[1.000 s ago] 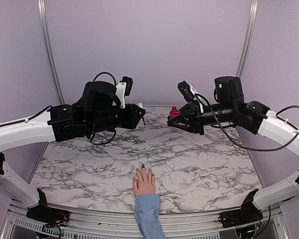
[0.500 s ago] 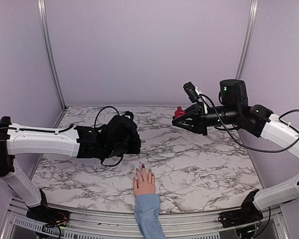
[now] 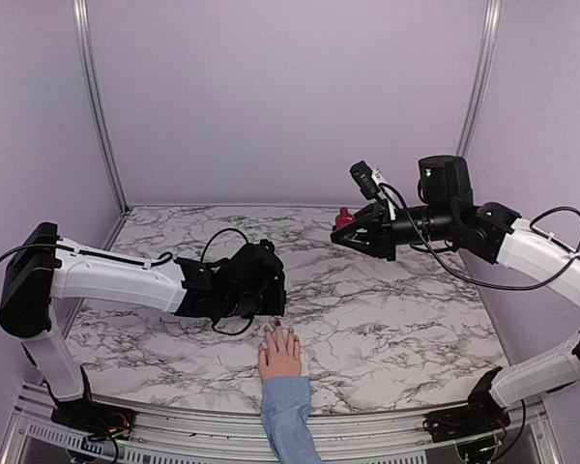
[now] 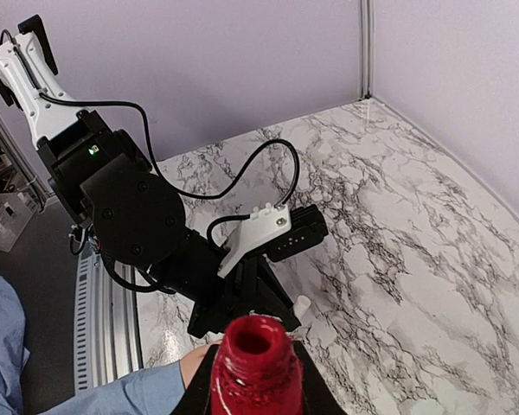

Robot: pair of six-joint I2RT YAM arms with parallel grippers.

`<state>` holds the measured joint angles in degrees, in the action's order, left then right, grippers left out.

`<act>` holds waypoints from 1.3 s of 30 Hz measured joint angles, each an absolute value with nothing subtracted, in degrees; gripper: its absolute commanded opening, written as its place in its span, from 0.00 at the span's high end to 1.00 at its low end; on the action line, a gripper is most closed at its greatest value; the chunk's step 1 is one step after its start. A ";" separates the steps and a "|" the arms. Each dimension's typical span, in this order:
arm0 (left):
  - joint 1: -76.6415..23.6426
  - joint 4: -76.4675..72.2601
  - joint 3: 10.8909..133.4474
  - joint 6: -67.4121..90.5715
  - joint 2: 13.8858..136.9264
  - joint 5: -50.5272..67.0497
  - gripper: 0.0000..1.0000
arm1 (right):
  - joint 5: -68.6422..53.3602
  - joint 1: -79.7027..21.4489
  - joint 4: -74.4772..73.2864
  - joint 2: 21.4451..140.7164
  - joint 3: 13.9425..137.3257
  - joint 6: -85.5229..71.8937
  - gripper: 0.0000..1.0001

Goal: Paint the nails
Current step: Paint the nail with the hand.

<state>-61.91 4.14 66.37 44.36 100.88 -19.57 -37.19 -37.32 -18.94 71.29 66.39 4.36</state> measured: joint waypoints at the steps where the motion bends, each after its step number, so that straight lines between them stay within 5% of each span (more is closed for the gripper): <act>1: -61.80 3.99 66.39 44.45 101.32 -19.27 1.00 | -37.10 -37.30 -18.92 71.29 66.39 4.36 1.00; 39: -58.92 7.01 70.11 44.82 107.26 -17.02 1.00 | -35.40 -36.91 -19.46 71.37 66.39 5.76 1.00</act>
<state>-58.92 7.01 70.11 44.82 107.26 -17.02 -35.40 -36.91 -19.46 71.37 66.39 5.76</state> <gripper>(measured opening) 0.146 0.194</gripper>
